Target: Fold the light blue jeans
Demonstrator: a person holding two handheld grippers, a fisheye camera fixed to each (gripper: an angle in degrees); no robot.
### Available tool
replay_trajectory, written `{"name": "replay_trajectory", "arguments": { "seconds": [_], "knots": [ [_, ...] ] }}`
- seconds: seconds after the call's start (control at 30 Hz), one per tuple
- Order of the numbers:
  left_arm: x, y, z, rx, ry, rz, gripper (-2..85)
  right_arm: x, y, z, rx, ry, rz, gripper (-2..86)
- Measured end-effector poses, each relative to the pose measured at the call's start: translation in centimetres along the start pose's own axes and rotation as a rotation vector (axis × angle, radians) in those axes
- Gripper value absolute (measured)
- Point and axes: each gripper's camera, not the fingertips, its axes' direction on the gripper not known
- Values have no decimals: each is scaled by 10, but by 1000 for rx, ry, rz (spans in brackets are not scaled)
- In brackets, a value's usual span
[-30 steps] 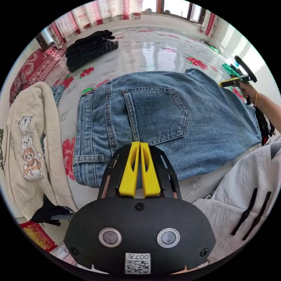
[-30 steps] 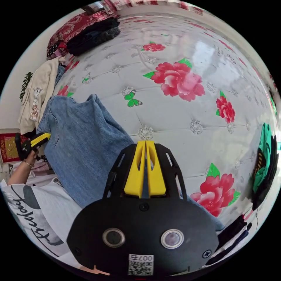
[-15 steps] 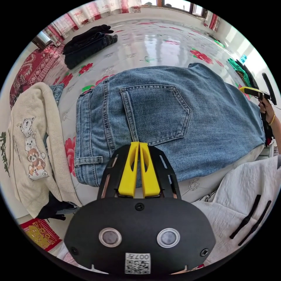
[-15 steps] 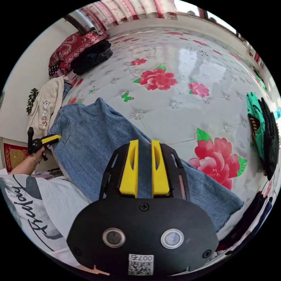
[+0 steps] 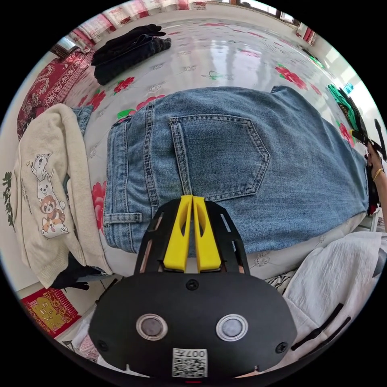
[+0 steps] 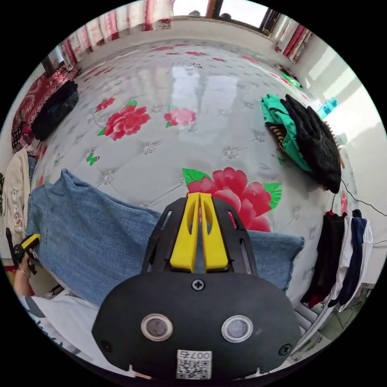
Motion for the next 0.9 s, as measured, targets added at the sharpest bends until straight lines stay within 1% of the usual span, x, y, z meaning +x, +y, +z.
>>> {"name": "replay_trajectory", "arguments": {
  "seconds": [0.03,0.1,0.17,0.2,0.27,0.3,0.33,0.37,0.47,0.6,0.7,0.77,0.9],
  "knots": [
    [-2,1,0,3,6,-16,-10,17,21,-9,27,-63,5,1],
    [-9,2,0,6,37,-66,-10,48,60,-22,69,-115,70,5],
    [-21,5,-1,6,98,-157,-10,100,131,-37,151,-226,232,16],
    [-31,10,-4,22,155,-224,-10,115,151,-40,168,-258,282,20],
    [-45,24,-12,106,257,-306,-10,171,239,-44,233,-351,523,38],
    [-53,35,-17,166,322,-358,-10,184,263,-45,255,-354,588,42],
    [-59,46,-21,206,365,-403,-10,207,308,-45,283,-338,714,51],
    [-62,52,-23,220,377,-422,-10,224,347,-44,295,-315,813,60],
    [-68,72,-25,238,370,-459,-10,254,414,-34,283,-297,963,85],
    [-69,88,-26,222,335,-446,-10,268,449,-11,245,-385,1024,106],
    [-73,98,-28,231,342,-448,-10,266,461,16,242,-505,1048,114],
    [-75,104,-28,230,350,-454,-10,263,472,19,312,-467,1114,114],
    [-85,123,-30,255,359,-492,-10,268,485,23,343,-525,1211,109]
  ]
}}
